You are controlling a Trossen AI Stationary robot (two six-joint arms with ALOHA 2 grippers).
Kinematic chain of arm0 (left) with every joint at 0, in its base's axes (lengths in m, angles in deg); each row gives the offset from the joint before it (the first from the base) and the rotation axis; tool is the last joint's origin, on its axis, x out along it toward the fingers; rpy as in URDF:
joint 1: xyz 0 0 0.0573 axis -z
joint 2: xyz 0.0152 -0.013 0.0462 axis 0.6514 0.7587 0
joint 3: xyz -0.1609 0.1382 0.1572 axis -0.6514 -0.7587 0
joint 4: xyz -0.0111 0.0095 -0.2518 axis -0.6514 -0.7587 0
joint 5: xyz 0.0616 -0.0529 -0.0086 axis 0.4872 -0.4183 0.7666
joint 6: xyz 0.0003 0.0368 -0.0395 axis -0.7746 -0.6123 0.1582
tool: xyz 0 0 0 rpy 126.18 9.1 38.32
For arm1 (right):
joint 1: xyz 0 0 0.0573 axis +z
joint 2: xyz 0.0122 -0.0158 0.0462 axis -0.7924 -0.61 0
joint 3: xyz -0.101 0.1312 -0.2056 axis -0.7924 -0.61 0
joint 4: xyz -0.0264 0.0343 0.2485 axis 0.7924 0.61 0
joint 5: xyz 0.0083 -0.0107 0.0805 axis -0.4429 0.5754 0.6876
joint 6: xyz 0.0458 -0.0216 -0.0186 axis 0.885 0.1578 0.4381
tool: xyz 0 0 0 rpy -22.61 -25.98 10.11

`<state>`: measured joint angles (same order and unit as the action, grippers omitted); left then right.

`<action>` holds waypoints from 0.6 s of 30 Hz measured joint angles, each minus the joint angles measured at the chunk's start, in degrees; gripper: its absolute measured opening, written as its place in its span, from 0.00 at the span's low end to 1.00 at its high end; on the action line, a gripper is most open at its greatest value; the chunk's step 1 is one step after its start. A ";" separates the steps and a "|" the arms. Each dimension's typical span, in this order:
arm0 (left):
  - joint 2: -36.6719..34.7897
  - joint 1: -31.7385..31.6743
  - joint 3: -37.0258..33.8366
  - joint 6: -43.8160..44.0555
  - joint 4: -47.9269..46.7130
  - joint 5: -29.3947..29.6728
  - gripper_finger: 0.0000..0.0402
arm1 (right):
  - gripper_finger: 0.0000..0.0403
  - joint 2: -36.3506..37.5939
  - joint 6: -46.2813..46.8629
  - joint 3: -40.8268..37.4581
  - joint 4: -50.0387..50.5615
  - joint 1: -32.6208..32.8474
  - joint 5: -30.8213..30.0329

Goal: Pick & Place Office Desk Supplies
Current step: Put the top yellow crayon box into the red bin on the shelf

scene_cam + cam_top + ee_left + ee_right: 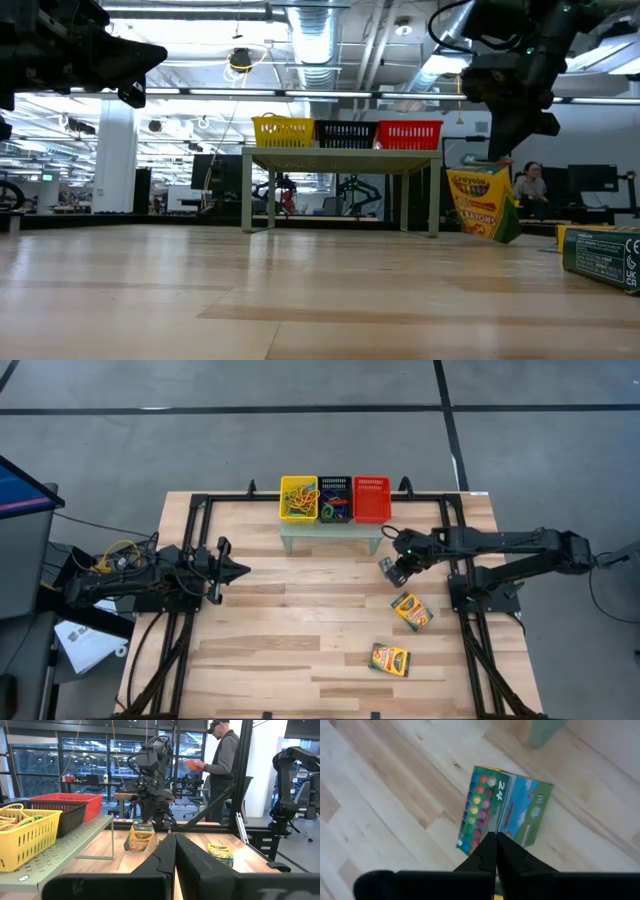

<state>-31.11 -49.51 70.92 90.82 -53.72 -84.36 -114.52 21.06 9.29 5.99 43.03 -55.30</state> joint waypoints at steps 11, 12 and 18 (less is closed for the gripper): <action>0.00 0.00 -0.01 0.01 -0.02 -0.01 0.00 | 0.00 0.02 -2.60 0.02 2.04 -4.33 -2.20; 0.00 -0.02 -0.01 0.01 -0.02 -0.01 0.00 | 0.00 0.02 -2.79 0.02 2.06 -4.62 -2.18; 0.00 0.00 -0.01 0.00 -0.03 0.00 0.00 | 0.00 0.02 -3.18 0.02 3.94 -5.83 -4.05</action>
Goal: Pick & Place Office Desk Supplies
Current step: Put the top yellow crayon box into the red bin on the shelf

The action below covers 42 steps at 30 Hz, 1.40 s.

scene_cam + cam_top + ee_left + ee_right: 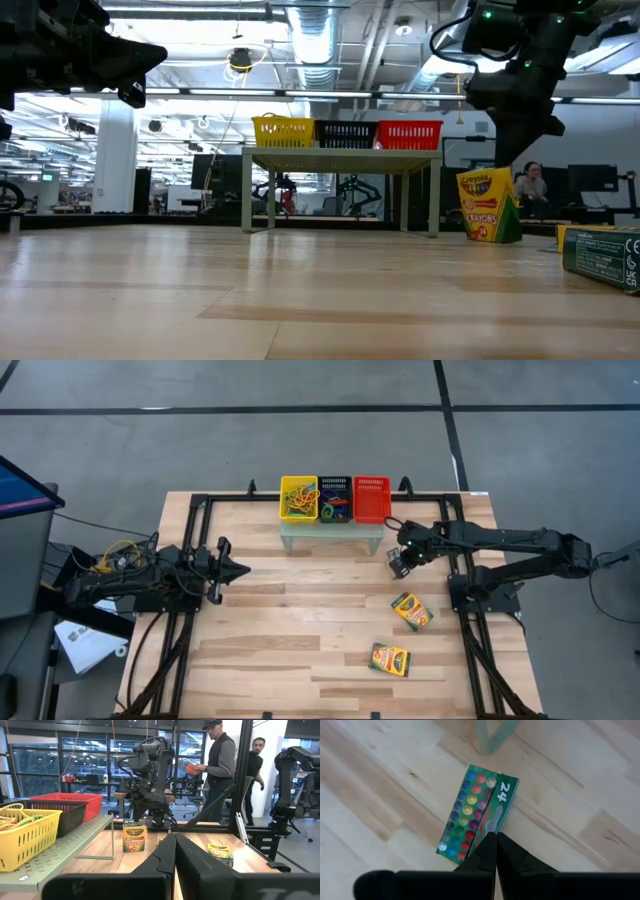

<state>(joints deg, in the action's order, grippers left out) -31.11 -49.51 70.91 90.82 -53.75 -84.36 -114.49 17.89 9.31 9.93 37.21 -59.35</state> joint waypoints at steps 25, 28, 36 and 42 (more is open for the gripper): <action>0.00 0.00 0.01 0.00 -0.02 -0.01 0.00 | 0.41 0.48 2.78 6.39 6.35 1.61 -4.05; 0.00 0.00 0.00 0.00 -0.03 0.00 0.00 | 0.42 0.40 2.73 8.89 8.54 2.86 -4.11; 0.00 0.00 0.01 0.00 -0.03 -0.01 0.00 | 0.58 -4.39 0.17 8.81 10.10 6.80 -3.24; -0.02 0.00 0.01 0.00 -0.03 0.00 0.00 | 0.66 -8.20 -0.08 8.81 9.57 6.75 -3.98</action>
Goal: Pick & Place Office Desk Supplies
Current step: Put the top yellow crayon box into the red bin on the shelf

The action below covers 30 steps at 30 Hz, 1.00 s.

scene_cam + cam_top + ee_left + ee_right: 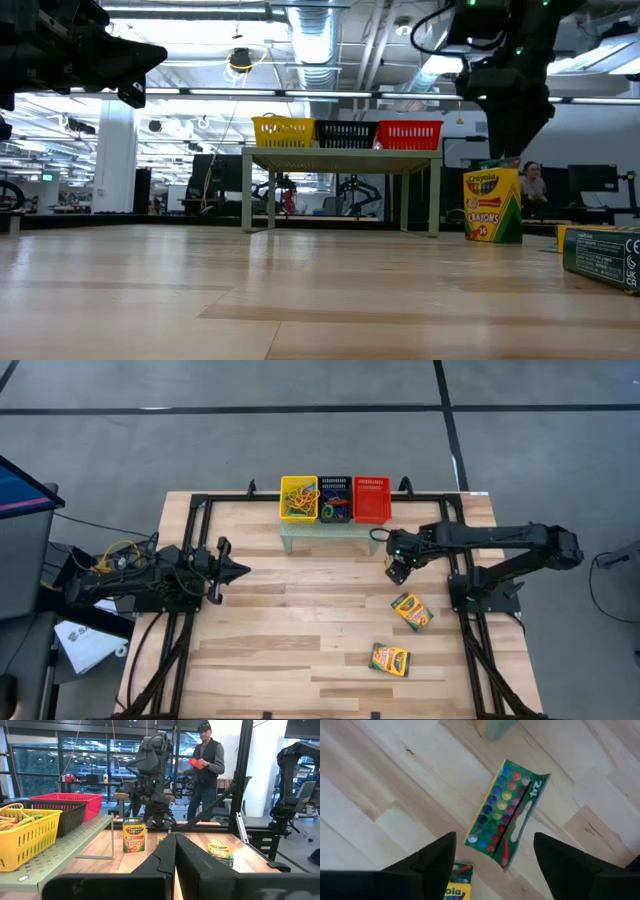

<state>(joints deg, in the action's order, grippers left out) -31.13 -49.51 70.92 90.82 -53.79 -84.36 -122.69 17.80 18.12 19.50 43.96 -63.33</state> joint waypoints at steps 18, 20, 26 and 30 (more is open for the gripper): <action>0.00 0.00 -0.01 0.00 0.00 -0.02 0.00 | 0.66 -3.06 -2.28 0.00 -3.04 -3.41 1.81; 0.00 -0.02 0.00 0.00 0.00 -0.02 0.00 | 0.66 -4.07 -1.86 0.00 -3.06 -3.41 1.84; 0.00 -0.01 0.00 0.00 0.00 -0.01 0.00 | 0.66 -8.83 -1.36 0.00 -2.95 -3.55 1.58; 0.00 -0.02 0.00 0.02 0.00 0.00 0.00 | 0.60 -9.50 -0.33 0.00 -2.89 -3.76 1.55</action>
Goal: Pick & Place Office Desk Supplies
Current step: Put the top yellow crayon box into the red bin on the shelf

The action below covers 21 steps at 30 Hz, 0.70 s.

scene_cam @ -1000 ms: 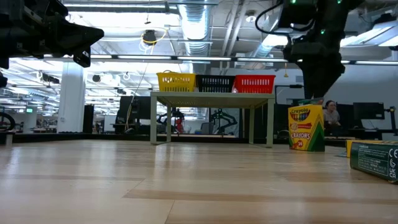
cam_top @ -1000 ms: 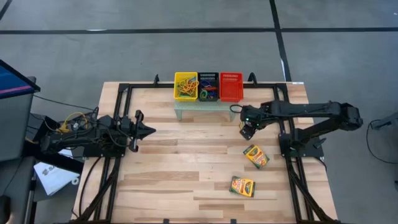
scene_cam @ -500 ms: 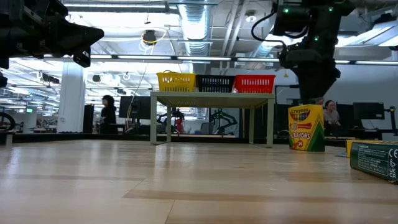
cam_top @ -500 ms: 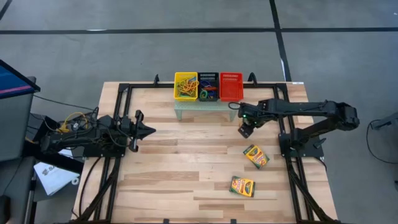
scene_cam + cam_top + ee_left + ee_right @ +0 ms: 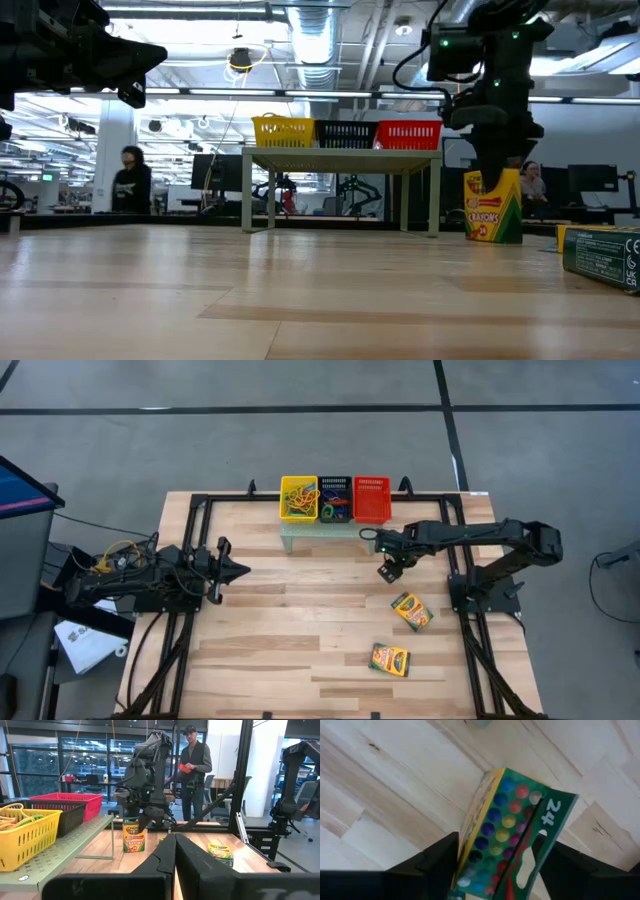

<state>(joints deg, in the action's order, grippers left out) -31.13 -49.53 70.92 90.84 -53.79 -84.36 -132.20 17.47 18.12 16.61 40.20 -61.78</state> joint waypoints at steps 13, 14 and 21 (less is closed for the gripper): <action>0.01 0.01 0.00 -0.02 0.00 -0.01 0.00 | 0.16 0.78 -2.51 0.05 0.63 0.09 0.20; 0.00 0.00 -0.02 -0.02 0.00 0.00 0.00 | 0.16 1.11 -2.55 0.02 0.61 0.10 0.29; 0.02 0.02 0.00 -0.02 0.00 0.00 0.00 | 0.16 5.01 -2.45 3.83 3.60 1.05 0.14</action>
<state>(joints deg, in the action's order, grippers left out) -31.11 -49.51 70.91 90.82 -53.79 -84.36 -127.19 15.02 21.95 20.21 41.25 -61.64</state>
